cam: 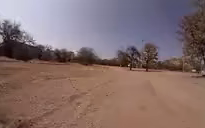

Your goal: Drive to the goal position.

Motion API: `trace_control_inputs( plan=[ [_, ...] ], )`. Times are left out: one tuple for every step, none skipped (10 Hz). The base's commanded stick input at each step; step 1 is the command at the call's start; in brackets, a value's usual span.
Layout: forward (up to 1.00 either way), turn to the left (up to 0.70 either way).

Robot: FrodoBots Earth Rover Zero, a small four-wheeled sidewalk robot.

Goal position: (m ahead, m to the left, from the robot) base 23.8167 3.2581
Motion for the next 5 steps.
trace_control_inputs(
  plan=[
    [1.0, -0.14],
    [1.0, -0.04],
    [1.0, -0.02],
    [1.0, 0.0],
    [1.0, 0.0]
  ],
)
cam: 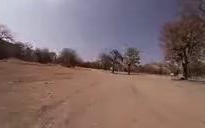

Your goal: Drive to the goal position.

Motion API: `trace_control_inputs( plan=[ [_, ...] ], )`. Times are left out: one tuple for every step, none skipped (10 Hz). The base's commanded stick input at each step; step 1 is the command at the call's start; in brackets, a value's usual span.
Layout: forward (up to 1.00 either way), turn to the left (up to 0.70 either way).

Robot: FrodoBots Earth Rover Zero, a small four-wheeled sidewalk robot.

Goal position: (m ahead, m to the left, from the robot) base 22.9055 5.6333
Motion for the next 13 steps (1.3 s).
trace_control_inputs(
  plan=[
    [1.0, 0.0],
    [1.0, 0.0],
    [1.0, 0.0],
    [1.0, 0.0],
    [1.0, 0.0],
    [1.0, 0.0],
    [1.0, 0.0],
    [1.0, 0.0],
    [1.0, 0.0],
    [1.0, 0.0],
    [1.0, 0.0],
    [1.0, 0.0],
    [1.0, 0.0]
  ],
)
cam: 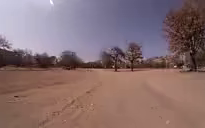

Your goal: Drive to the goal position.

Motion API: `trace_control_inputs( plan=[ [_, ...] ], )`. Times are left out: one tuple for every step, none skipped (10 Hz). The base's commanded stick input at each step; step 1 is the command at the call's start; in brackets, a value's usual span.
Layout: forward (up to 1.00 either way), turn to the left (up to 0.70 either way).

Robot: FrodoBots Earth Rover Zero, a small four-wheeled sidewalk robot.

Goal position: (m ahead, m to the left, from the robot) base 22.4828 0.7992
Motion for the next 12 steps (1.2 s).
trace_control_inputs(
  plan=[
    [1.0, 0.0],
    [1.0, 0.0],
    [1.0, 0.0],
    [1.0, 0.0],
    [1.0, 0.0],
    [1.0, 0.0],
    [1.0, 0.0],
    [1.0, 0.0],
    [1.0, 0.0],
    [1.0, 0.0],
    [1.0, 0.0],
    [1.0, 0.0]
  ],
)
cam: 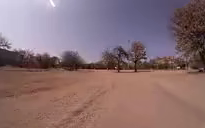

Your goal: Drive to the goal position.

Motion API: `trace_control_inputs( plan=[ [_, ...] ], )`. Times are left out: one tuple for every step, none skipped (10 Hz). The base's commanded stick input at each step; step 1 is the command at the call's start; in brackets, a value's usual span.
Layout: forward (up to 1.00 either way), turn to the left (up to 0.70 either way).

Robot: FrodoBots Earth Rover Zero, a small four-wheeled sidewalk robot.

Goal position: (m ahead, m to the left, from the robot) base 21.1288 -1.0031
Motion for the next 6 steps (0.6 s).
trace_control_inputs(
  plan=[
    [1.0, 0.0],
    [1.0, 0.0],
    [1.0, 0.0],
    [1.0, 0.0],
    [1.0, 0.0],
    [1.0, 0.0]
  ],
)
